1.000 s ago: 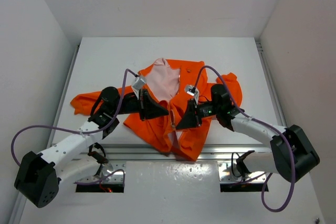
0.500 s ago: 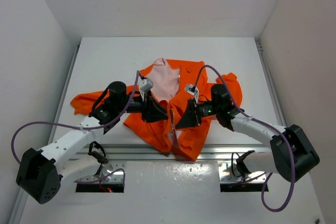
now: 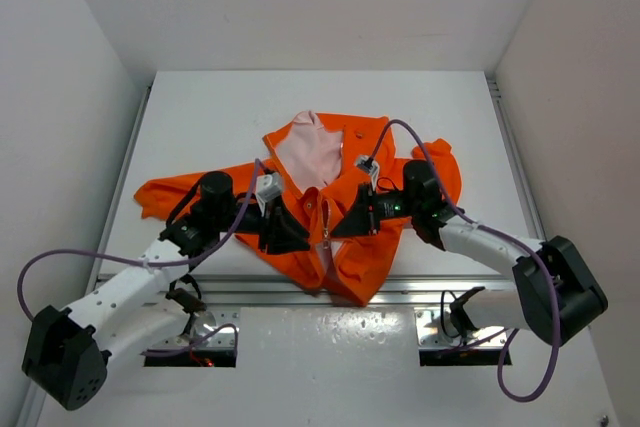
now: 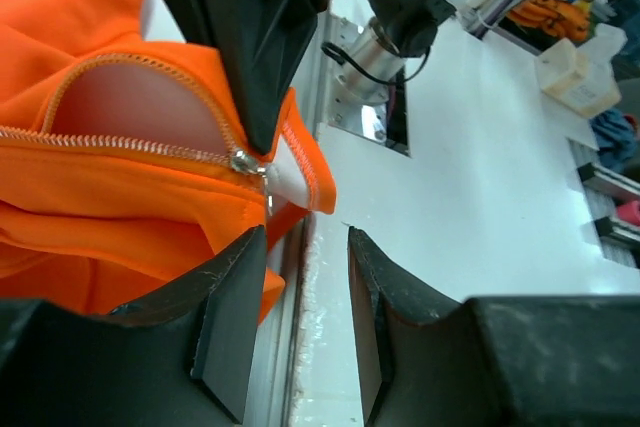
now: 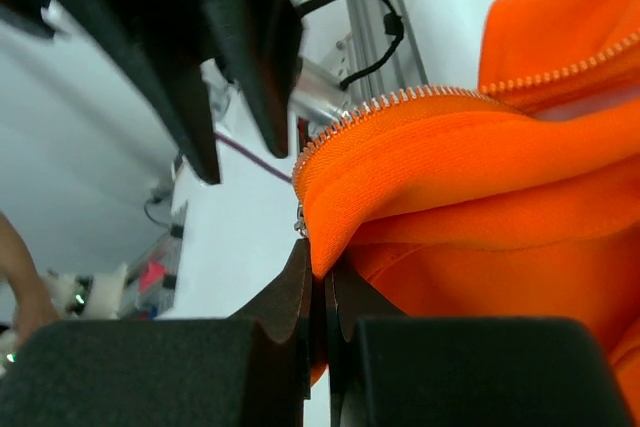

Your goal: Zip up the jacket

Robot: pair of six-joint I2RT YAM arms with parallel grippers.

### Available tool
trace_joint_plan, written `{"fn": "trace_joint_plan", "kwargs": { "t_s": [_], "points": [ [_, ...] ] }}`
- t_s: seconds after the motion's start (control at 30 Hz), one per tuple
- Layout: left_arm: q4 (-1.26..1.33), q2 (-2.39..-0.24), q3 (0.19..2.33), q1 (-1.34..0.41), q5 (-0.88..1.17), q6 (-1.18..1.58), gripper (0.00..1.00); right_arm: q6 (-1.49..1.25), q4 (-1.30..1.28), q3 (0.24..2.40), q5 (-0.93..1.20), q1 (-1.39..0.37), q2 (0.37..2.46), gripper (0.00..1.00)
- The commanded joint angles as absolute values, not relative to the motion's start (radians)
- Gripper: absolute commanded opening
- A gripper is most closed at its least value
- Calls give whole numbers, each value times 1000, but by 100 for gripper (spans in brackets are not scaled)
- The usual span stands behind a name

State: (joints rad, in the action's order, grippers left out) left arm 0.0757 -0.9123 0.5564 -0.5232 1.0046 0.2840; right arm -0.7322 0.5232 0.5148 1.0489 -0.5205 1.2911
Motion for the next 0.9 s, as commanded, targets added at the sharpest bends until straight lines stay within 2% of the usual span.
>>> {"fn": "trace_joint_plan", "kwargs": {
  "t_s": [0.0, 0.07, 0.13, 0.3, 0.4, 0.63, 0.87],
  "points": [
    [89, -861, 546, -522, 950, 256, 44, -894, 614, 512, 936, -525, 1302, 0],
    [100, -829, 534, -522, 902, 265, 46, -931, 609, 512, 911, -525, 1307, 0],
    [89, -786, 534, -549, 740, 227, 47, -985, 612, 518, 887, -526, 1321, 0],
    [60, -640, 500, -650, 358, -68, 48, -1037, 594, 543, 867, -517, 1341, 0],
    [48, -627, 491, -715, 231, -295, 45, -1054, 586, 558, 862, -519, 1348, 0],
    [138, -532, 368, -879, 143, -812, 43, -1049, 554, 578, 868, -515, 1359, 0],
    [232, -451, 249, -1041, 57, -1032, 43, -1039, 517, 597, 885, -508, 1367, 0]
  ]
}}
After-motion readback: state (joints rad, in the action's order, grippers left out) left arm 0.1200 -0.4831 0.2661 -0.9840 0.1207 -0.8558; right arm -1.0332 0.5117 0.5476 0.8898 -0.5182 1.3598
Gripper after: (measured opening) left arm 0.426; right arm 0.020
